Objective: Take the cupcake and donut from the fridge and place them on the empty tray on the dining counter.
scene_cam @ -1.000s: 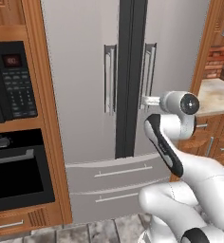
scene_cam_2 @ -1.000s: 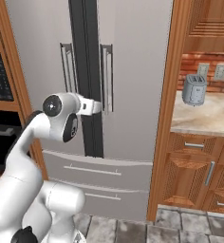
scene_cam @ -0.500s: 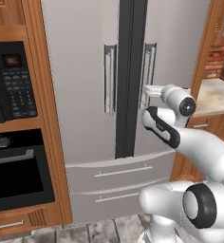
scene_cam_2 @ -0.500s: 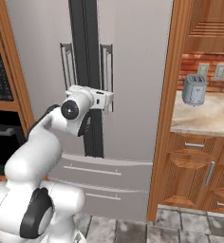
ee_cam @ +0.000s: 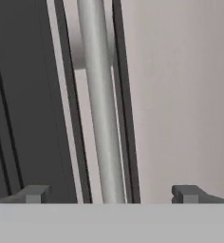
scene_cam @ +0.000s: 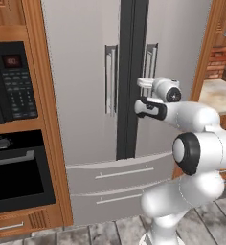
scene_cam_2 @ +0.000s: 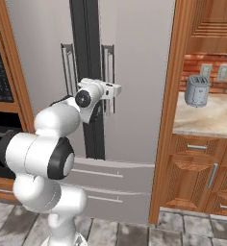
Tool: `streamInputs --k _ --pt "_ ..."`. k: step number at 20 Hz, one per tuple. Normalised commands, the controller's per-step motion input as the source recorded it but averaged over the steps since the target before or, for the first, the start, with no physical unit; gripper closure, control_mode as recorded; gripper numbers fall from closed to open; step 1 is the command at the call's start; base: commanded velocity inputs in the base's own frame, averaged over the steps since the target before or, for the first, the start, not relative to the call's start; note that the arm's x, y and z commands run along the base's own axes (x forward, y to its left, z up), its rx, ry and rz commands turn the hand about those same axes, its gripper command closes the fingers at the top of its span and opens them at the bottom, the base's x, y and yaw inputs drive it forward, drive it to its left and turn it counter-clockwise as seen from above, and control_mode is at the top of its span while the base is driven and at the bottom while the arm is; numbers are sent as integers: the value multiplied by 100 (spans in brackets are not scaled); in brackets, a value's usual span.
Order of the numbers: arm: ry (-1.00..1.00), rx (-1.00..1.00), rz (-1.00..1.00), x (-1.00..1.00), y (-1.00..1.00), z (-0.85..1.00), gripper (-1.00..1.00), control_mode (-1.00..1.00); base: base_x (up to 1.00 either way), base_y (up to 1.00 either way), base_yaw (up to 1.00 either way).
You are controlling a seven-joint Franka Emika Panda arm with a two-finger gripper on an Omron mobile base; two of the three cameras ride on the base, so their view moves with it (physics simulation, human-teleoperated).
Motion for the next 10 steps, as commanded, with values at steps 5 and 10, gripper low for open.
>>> streamInputs --k 5,10 --pt "14 4 6 100 -46 3 -100 -100 0 0 0" --pt "16 3 12 100 -46 0 -100 -100 0 0 0"
